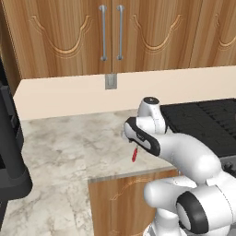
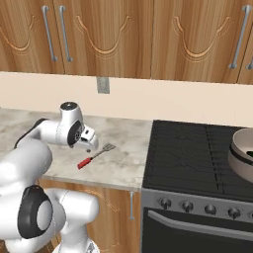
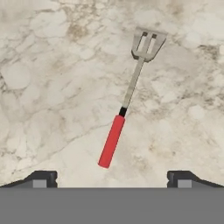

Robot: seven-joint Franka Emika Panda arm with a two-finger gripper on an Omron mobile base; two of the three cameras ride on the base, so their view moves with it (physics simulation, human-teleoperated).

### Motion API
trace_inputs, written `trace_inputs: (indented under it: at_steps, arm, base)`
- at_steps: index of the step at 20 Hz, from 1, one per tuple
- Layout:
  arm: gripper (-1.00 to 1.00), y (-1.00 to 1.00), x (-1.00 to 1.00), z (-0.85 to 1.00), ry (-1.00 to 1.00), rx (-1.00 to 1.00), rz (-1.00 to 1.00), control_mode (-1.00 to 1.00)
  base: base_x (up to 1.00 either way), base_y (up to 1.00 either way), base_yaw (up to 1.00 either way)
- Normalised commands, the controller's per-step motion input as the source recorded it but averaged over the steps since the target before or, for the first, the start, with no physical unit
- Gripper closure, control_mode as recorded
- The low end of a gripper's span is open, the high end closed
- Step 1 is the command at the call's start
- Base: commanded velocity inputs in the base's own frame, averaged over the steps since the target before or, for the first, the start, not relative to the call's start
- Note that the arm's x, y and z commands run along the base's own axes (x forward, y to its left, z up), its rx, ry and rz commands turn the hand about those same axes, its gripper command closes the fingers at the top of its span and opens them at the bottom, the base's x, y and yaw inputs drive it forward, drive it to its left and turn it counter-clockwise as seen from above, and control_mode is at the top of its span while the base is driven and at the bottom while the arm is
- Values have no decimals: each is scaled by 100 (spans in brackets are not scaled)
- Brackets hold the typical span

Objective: Put the cucumber and onion in the pot. Retrieve the spatula and lightly stir the vegetables in the pot.

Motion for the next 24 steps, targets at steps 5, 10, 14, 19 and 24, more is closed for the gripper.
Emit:
trace_inputs:
  at_steps: [5,10,14,19,24]
  arm:
    - [-100,-1,4,-35,4,-1,-12,-100]
    - [-100,-7,-2,-31,12,0,-6,-100]
    - [-100,0,-1,-41,9,0,-6,-100]
    - [-100,7,0,-41,3,0,-4,-100]
    - [-100,3,0,-35,4,0,-3,-100]
  base:
    - [0,0,0]
    - [0,0,0]
    - [0,0,0]
    - [0,0,0]
    - [0,0,0]
